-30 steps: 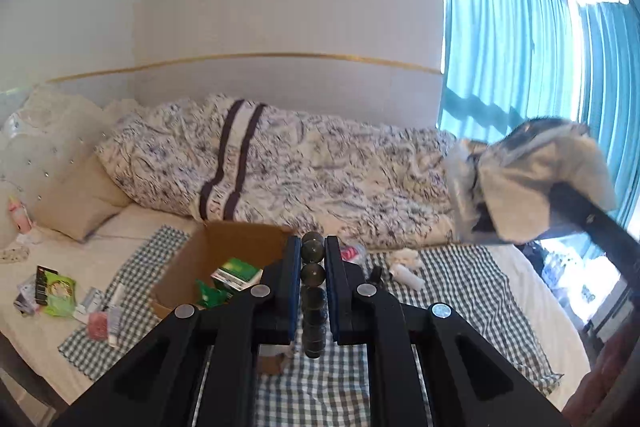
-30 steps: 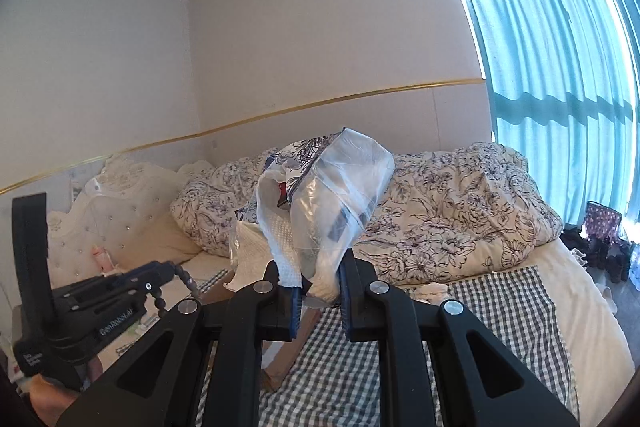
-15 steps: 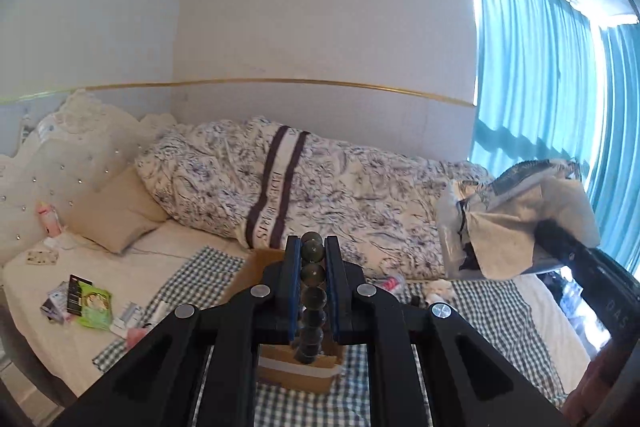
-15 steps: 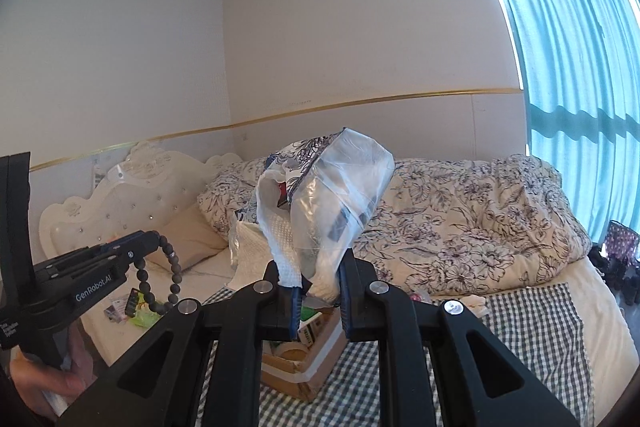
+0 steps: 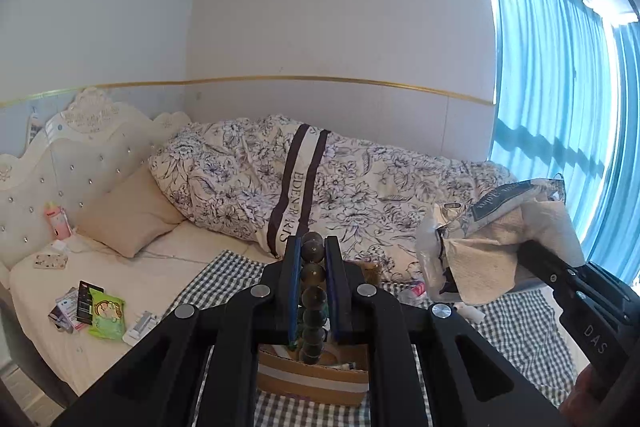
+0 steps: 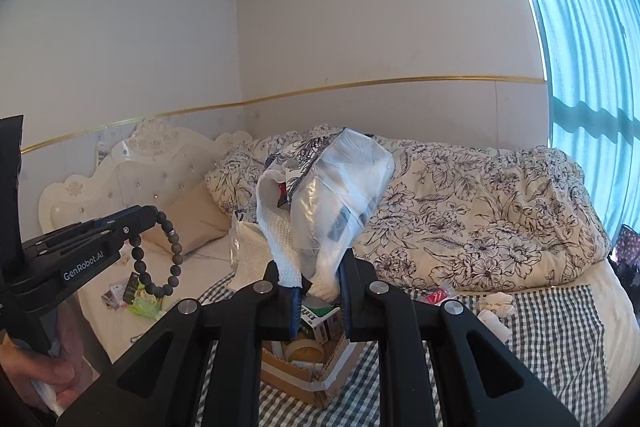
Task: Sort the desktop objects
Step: 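Carry the bead bracelet and plastic bag with both tools over the cardboard box, then open the right tool to drop the plastic bag while the left tool releases the bracelet, then move both open tools back toward the remaining items on the checkered cloth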
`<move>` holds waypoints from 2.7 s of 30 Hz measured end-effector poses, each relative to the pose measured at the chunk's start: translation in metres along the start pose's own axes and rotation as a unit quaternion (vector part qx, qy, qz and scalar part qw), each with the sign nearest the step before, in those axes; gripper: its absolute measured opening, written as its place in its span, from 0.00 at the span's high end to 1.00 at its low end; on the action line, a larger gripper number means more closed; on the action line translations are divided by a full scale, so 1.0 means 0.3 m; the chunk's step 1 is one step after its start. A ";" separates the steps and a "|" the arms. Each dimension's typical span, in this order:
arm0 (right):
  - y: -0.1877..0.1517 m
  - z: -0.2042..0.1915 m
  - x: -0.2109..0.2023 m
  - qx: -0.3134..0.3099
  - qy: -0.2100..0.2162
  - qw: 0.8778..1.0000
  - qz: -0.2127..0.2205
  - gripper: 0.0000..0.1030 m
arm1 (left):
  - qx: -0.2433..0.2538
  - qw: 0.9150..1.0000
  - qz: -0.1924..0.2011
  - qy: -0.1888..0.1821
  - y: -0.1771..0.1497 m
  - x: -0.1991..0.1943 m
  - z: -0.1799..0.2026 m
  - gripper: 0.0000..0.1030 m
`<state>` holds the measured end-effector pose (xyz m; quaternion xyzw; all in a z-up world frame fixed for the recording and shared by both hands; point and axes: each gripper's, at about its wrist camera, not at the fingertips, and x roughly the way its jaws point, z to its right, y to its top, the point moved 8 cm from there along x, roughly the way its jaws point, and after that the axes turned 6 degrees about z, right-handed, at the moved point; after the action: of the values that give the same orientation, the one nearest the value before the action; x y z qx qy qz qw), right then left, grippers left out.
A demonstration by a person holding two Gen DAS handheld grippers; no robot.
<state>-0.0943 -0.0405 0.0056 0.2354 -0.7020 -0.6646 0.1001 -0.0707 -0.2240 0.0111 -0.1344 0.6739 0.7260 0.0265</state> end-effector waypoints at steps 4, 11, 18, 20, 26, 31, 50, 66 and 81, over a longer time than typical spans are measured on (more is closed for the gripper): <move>-0.043 -0.025 0.109 -0.005 0.003 1.000 -0.021 0.86 | -0.001 1.000 -0.010 0.004 -0.025 0.080 -0.034 0.90; -0.154 -0.043 0.300 -0.020 0.009 0.997 -0.072 0.86 | -0.010 0.999 -0.039 0.005 -0.099 0.257 -0.094 0.90; -0.275 -0.057 0.442 -0.036 0.010 0.993 -0.114 0.86 | -0.014 0.998 -0.066 -0.004 -0.190 0.395 -0.106 0.90; -0.314 -0.055 0.486 -0.037 0.011 0.991 -0.129 0.86 | -0.013 0.997 -0.074 -0.005 -0.219 0.427 -0.107 0.90; -0.427 -0.045 0.594 -0.042 0.013 0.985 -0.169 0.86 | -0.014 0.994 -0.111 -0.012 -0.323 0.534 -0.113 0.90; -0.490 -0.029 0.664 -0.051 0.020 0.980 -0.192 0.86 | -0.018 0.990 -0.142 -0.016 -0.410 0.627 -0.115 0.90; -0.572 0.008 0.711 -0.042 0.013 0.979 -0.198 0.40 | -0.018 0.981 -0.191 -0.020 -0.547 0.728 -0.087 0.84; -0.416 0.065 0.525 -0.015 0.001 0.988 -0.156 0.40 | -0.024 0.988 -0.149 -0.016 -0.377 0.573 -0.039 0.76; -0.217 0.159 0.200 0.010 -0.017 0.995 -0.098 0.36 | -0.014 0.996 -0.084 -0.029 -0.158 0.287 0.118 0.68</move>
<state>-0.1553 -0.0264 -0.0731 0.2931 -0.6840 -0.6677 0.0200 -0.1489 -0.1971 -0.0529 -0.1700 0.6491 0.7340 0.1048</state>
